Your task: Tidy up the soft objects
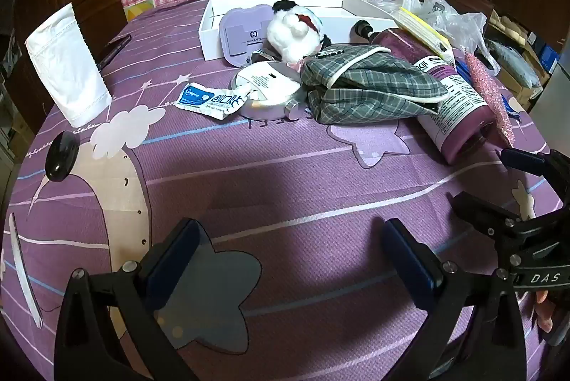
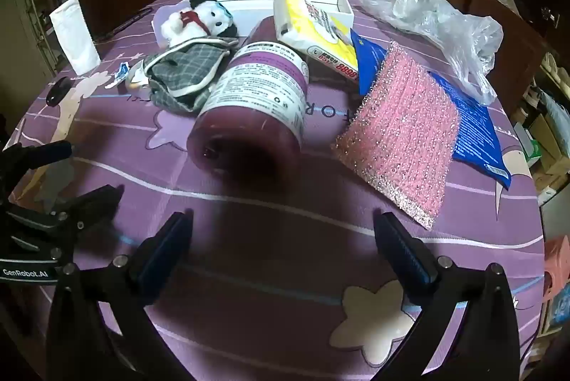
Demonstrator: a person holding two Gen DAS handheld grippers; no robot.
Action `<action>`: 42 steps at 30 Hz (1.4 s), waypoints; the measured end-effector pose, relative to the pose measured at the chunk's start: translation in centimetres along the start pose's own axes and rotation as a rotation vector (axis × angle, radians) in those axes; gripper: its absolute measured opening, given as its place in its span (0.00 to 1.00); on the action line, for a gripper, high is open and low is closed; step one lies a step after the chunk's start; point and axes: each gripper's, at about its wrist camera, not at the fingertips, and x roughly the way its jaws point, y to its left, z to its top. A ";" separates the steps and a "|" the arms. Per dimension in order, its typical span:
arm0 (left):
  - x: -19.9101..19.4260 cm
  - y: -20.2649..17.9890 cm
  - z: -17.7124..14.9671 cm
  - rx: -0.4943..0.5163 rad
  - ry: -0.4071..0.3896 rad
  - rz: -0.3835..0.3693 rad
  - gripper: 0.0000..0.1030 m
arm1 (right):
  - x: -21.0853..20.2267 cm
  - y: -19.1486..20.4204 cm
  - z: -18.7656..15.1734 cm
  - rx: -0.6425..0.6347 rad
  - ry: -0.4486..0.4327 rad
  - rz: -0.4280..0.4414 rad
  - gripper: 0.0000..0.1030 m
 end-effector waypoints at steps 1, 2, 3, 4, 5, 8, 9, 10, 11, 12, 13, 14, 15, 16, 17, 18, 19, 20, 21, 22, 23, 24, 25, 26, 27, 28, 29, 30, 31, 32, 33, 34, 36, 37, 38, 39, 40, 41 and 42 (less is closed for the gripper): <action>0.0 0.0 0.0 0.000 0.000 0.000 1.00 | 0.0 0.0 0.0 0.000 0.002 0.001 1.00; 0.0 0.0 0.0 0.000 0.000 0.000 1.00 | 0.0 0.0 0.0 0.000 0.004 0.001 1.00; 0.0 0.0 0.0 0.000 0.000 0.000 1.00 | 0.0 0.0 0.0 0.000 0.004 0.000 1.00; 0.0 0.0 0.0 0.000 0.000 0.000 1.00 | 0.0 -0.1 0.0 0.000 0.004 0.000 1.00; 0.0 0.0 0.0 0.000 0.000 0.000 1.00 | 0.0 -0.1 0.0 0.000 0.004 -0.001 1.00; 0.0 0.0 0.0 0.000 0.000 0.000 1.00 | 0.0 -0.1 0.0 0.001 0.004 -0.001 1.00; 0.0 0.0 0.0 0.000 0.000 0.000 1.00 | 0.0 -0.1 0.0 0.000 0.004 -0.002 1.00; 0.0 0.0 0.0 0.000 0.000 0.000 1.00 | 0.0 -0.1 0.0 0.000 0.004 -0.002 1.00; 0.0 0.0 0.0 0.000 0.000 0.000 1.00 | 0.0 -0.1 0.0 0.000 0.004 -0.002 1.00; 0.0 0.0 0.0 0.000 0.000 0.000 1.00 | 0.0 -0.2 0.0 0.000 0.004 -0.002 1.00; 0.0 0.0 0.0 0.000 0.000 0.000 1.00 | 0.0 -0.2 0.0 0.000 0.004 -0.002 1.00; 0.0 0.0 0.0 0.000 0.000 0.000 1.00 | 0.0 -0.2 0.0 0.000 0.004 -0.002 1.00; 0.0 0.0 0.0 0.000 0.000 0.000 1.00 | 0.0 -0.2 0.0 0.000 0.004 -0.002 1.00; 0.0 0.0 0.0 0.000 0.000 0.000 1.00 | 0.0 -0.2 0.0 0.000 0.004 -0.002 1.00; 0.0 0.0 0.0 0.000 0.000 0.000 1.00 | 0.0 -0.2 0.0 -0.001 0.005 -0.001 1.00; 0.0 0.0 0.0 0.000 0.000 0.000 1.00 | 0.0 -0.3 0.0 0.002 0.004 -0.002 1.00; 0.0 0.0 0.0 0.000 0.000 0.000 1.00 | 0.0 -0.2 0.0 0.002 0.004 -0.002 1.00; 0.0 0.0 0.0 0.000 0.000 0.000 1.00 | 0.0 -0.2 0.0 0.002 0.005 -0.003 1.00; 0.0 0.0 0.0 0.000 0.000 0.000 1.00 | 0.0 0.0 0.2 0.003 0.005 -0.004 1.00; 0.0 0.0 0.0 0.000 0.000 0.000 1.00 | 0.0 0.1 0.3 0.004 0.005 -0.005 1.00; 0.0 0.0 0.0 0.000 0.000 0.000 1.00 | 0.0 0.0 0.2 0.005 0.004 -0.005 1.00; 0.0 0.0 0.0 0.000 0.000 0.000 1.00 | 0.0 -0.1 0.0 0.008 0.004 -0.007 1.00; 0.0 0.0 0.0 0.000 0.000 0.000 1.00 | 0.1 0.0 0.1 0.010 0.004 -0.009 1.00; 0.0 0.0 0.0 -0.002 0.000 0.002 1.00 | 0.1 0.0 0.1 0.013 0.004 -0.012 1.00; 0.0 0.0 0.0 -0.009 -0.002 0.004 1.00 | 0.2 -0.1 0.2 0.014 0.004 -0.012 1.00; 0.0 0.0 0.1 -0.015 -0.002 0.008 1.00 | 0.2 0.0 0.2 0.016 0.004 -0.013 1.00; 0.1 0.0 0.1 -0.022 -0.002 0.011 1.00 | 0.2 -0.2 0.3 0.019 0.004 -0.014 1.00; 0.1 0.0 0.2 -0.026 -0.002 0.015 1.00 | 0.2 -0.3 0.4 0.025 0.004 -0.014 1.00; 0.4 -0.1 0.4 -0.031 -0.002 0.018 1.00 | 0.3 -0.4 0.5 0.032 0.004 -0.020 1.00; 0.6 -0.1 0.9 -0.036 -0.002 0.022 1.00 | 0.5 -0.6 0.7 0.040 0.005 -0.026 1.00; 0.9 -0.2 1.3 -0.037 -0.003 0.023 1.00 | 0.7 -0.8 0.9 0.047 0.005 -0.031 1.00; 1.0 -0.3 1.6 -0.033 -0.004 0.017 0.99 | 0.8 -1.1 1.1 0.054 0.005 -0.034 1.00; 1.3 -0.4 1.9 -0.016 -0.008 -0.003 0.98 | 0.9 -1.4 1.3 0.058 0.004 -0.034 1.00; 1.3 -0.3 2.1 -0.016 -0.016 -0.023 0.96 | 0.9 -1.5 1.3 0.060 0.001 -0.028 0.99; 1.0 -0.1 1.9 -0.020 -0.030 -0.053 0.94 | 0.6 -1.6 1.2 0.064 -0.008 -0.018 0.97; 0.7 0.0 1.8 -0.025 -0.044 -0.086 0.92 | 0.3 -1.6 1.1 0.069 -0.023 -0.004 0.93; 0.4 0.0 1.8 -0.032 -0.060 -0.098 0.91 | -0.1 -1.6 1.0 0.073 -0.045 0.009 0.92; 0.1 -0.1 1.8 -0.039 -0.078 -0.087 0.91 | -0.5 -1.5 1.1 0.073 -0.072 0.017 0.92; -0.4 -0.1 1.8 -0.044 -0.104 -0.071 0.91 | -0.8 -1.5 1.2 0.069 -0.091 0.014 0.92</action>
